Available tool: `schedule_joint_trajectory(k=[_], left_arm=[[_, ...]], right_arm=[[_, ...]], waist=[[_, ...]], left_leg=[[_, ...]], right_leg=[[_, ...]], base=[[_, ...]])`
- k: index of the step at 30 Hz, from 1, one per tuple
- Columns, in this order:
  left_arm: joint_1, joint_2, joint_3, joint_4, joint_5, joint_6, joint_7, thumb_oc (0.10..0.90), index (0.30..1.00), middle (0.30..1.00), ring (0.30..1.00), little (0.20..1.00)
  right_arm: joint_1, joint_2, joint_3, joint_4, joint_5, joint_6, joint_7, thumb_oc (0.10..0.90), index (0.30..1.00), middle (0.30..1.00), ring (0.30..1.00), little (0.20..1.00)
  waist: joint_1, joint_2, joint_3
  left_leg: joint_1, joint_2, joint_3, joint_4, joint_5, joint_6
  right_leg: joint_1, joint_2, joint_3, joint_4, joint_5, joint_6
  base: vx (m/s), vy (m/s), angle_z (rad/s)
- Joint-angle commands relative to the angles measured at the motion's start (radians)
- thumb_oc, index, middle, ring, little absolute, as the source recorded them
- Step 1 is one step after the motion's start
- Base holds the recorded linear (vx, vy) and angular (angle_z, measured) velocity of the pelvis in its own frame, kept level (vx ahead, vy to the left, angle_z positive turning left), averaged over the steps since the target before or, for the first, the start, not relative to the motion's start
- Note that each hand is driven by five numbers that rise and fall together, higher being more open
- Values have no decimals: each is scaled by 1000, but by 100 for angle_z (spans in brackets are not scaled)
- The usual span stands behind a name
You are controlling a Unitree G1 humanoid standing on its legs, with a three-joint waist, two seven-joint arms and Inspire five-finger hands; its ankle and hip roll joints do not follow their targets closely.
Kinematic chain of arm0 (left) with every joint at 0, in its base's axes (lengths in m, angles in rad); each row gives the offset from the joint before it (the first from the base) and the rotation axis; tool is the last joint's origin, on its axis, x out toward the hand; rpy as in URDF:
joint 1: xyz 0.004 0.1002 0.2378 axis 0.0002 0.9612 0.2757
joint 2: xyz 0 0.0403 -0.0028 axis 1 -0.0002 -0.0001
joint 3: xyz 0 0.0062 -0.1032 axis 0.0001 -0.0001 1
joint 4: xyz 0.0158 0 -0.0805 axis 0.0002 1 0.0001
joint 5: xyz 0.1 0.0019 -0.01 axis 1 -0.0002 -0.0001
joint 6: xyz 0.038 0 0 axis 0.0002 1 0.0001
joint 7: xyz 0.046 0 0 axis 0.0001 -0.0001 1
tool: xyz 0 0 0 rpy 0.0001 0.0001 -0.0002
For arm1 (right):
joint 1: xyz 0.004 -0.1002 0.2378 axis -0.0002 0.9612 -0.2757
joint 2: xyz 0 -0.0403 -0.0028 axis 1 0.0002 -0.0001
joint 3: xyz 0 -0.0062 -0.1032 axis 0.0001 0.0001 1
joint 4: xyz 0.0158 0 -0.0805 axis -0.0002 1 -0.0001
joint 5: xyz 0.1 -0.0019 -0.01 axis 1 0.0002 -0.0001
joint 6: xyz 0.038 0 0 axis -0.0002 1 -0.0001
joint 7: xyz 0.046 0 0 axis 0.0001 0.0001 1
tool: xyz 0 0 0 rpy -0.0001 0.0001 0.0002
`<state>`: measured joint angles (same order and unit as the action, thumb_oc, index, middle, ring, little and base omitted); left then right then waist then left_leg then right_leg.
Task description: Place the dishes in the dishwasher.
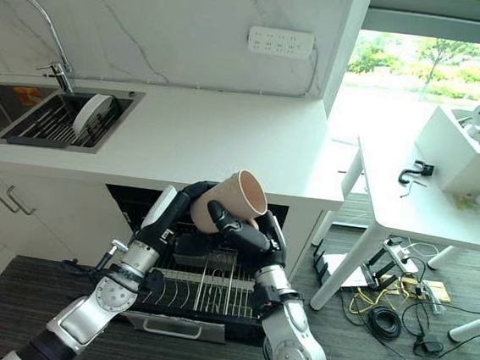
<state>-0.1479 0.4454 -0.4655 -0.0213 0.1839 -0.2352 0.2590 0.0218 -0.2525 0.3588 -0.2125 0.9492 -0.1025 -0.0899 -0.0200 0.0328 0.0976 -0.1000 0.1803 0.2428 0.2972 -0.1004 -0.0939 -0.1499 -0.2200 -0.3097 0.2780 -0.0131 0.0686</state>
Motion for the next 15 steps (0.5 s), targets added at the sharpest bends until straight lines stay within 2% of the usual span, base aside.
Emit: schedule_joint_trajectory(k=[1, 9, 10, 15], left_arm=[[-95, 0, -65, -67, 22, -67, 1, 400, 300, 300, 300, 300], [-77, 19, -30, -50, 18, -50, 48, 400, 300, 300, 300, 300], [-57, 24, -1, -43, 6, -50, 55, 800, 900, 900, 900, 900], [19, 57, 119, -11, -15, -59, 104, 800, 900, 900, 900, 900]], right_arm=[[-184, 84, -63, -184, 9, -186, 49, 400, 300, 300, 300, 300], [-170, 69, -107, -176, -47, -263, -1, 400, 300, 300, 300, 300], [-158, 65, -128, -177, -60, -274, -3, 400, 300, 300, 300, 300], [-135, 49, -207, -165, -48, -295, 8, 400, 300, 300, 300, 300]], waist=[[3, -5, -14], [3, -3, -11], [5, -1, -12], [15, 5, -15]], left_leg=[[29, -35, 23, 3, -111, 42], [28, -34, 26, 3, -110, 40], [28, -32, 29, 3, -109, 39], [33, -24, 43, 3, -104, 32]], right_leg=[[83, -23, -2, 22, -147, 83], [80, -22, -4, 22, -145, 83], [82, -23, -8, 22, -146, 81], [91, -32, -47, 22, -143, 77]], base=[[0, 0, 0], [-27, -3, -1], [-56, -8, -2], [-34, 3, -2]])
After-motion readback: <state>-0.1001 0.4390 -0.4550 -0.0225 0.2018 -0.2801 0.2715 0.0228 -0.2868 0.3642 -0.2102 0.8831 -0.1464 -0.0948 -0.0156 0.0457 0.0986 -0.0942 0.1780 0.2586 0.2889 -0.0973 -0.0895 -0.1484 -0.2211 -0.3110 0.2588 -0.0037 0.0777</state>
